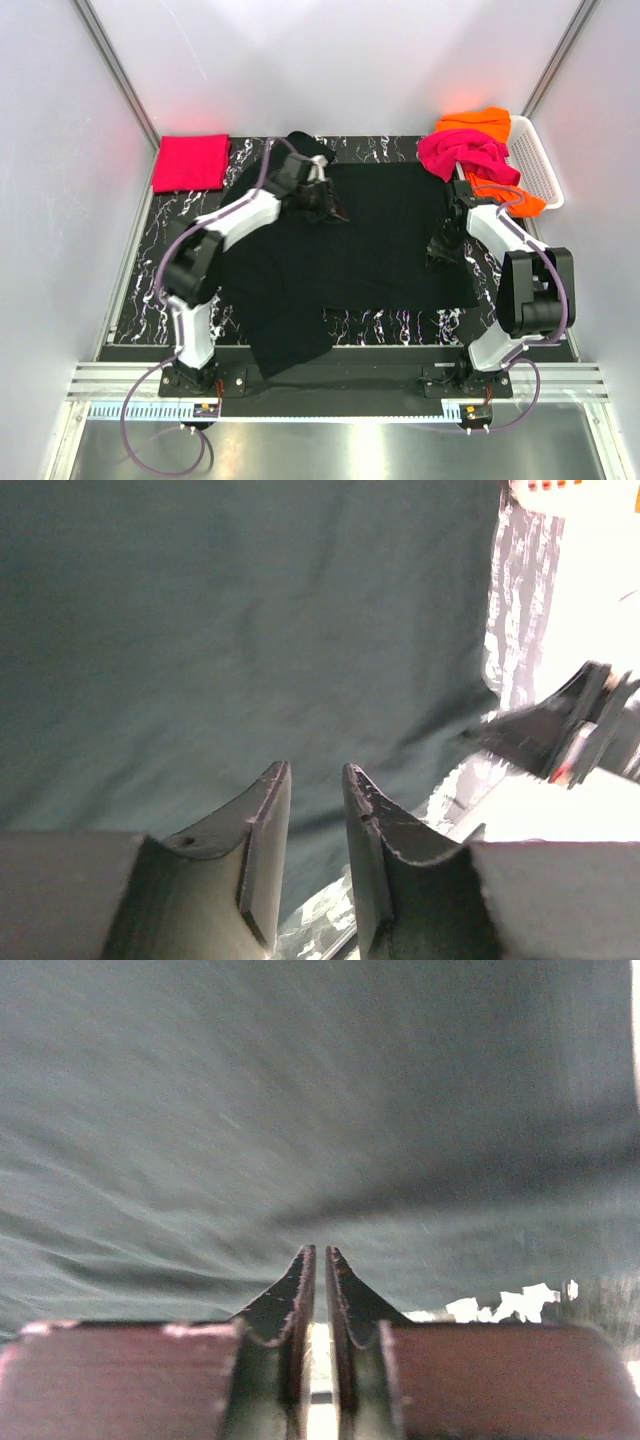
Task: Fold and stack the t-shirts
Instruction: Flatten the tshirt out
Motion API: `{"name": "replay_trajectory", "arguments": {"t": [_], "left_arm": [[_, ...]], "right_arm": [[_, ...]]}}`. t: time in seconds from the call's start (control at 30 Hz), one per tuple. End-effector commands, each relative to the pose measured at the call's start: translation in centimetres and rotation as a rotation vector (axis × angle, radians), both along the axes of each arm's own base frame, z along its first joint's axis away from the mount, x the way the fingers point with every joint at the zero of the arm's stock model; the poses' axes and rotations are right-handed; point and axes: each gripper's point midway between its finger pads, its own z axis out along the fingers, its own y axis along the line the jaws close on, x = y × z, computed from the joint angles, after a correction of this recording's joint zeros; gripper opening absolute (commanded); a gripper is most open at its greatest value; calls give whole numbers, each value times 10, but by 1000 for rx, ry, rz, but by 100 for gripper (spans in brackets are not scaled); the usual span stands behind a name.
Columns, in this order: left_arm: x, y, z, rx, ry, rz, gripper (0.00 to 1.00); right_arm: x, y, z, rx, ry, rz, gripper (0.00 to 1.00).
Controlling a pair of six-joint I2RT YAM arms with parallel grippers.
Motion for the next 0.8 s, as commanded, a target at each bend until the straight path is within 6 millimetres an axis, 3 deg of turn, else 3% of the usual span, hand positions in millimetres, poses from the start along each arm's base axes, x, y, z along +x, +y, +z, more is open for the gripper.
{"name": "replay_trajectory", "arguments": {"t": [0.0,0.03,0.07,0.1,0.17,0.2,0.27,0.3,0.33,0.37,0.4,0.43,0.63,0.77], "left_arm": [[7,83,-3,157,-56,88,33],[5,97,1,167,-59,106,33],[1,113,-11,190,-31,124,33],[7,136,-12,205,-29,160,33],[3,162,-21,235,7,190,33],[7,181,-24,250,9,215,34],[10,201,-31,279,33,233,34],[15,216,-33,297,29,250,35],[16,222,-37,306,47,259,35],[20,228,-37,300,50,267,35],[24,239,-43,299,71,290,35],[26,244,-45,297,82,301,35],[38,261,-62,273,138,341,35],[57,262,-42,270,55,339,35]], "right_arm": [[49,-3,15,-37,-126,65,17],[63,-2,21,-38,-152,71,18],[70,-2,20,-40,-156,73,20],[76,-3,10,-50,-130,71,25],[97,-2,15,-53,-158,69,31],[103,-1,4,-56,-133,68,32],[127,1,10,-51,-169,62,38],[134,1,1,-51,-154,59,40],[151,3,10,-48,-192,56,43],[158,4,11,-47,-199,53,51],[164,4,1,-50,-184,51,54],[180,4,10,-51,-222,46,55],[222,-5,9,-117,-274,7,74],[244,-9,1,-166,-296,7,78]]}}
